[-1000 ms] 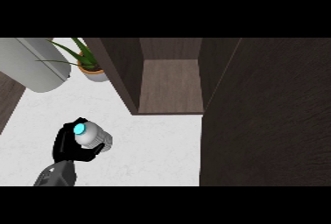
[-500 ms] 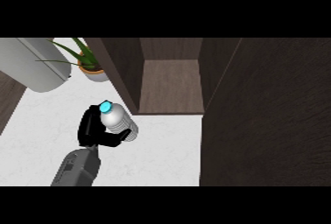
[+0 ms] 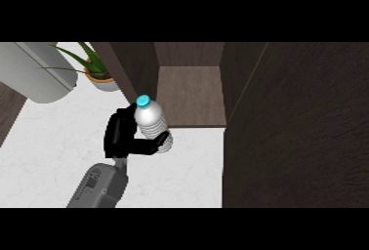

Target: Pick up the bottled water, place it into the cabinet and close the cabinet

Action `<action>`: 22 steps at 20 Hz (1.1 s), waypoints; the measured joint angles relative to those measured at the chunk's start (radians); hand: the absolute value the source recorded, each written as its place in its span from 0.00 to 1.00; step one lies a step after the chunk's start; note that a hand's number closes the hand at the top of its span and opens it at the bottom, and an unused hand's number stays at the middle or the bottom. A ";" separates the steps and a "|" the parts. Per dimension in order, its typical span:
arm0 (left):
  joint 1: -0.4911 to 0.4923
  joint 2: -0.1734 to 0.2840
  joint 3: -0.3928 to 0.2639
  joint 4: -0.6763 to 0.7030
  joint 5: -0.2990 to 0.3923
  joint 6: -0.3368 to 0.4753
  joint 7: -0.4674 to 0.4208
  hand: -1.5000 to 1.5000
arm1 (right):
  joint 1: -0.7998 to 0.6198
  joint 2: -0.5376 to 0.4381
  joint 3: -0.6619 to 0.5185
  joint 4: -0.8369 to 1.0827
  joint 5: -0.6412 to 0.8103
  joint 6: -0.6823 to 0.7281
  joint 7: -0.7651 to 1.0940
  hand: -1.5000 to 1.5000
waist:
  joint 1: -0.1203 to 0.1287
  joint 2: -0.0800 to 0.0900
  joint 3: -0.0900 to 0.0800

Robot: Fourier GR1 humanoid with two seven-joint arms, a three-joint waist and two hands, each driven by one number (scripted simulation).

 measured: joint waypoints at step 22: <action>-0.068 0.065 -0.068 0.018 -0.076 0.427 0.132 1.00 | -0.057 -0.051 0.035 0.018 -0.041 -0.009 0.000 0.00 | -0.030 -0.009 0.004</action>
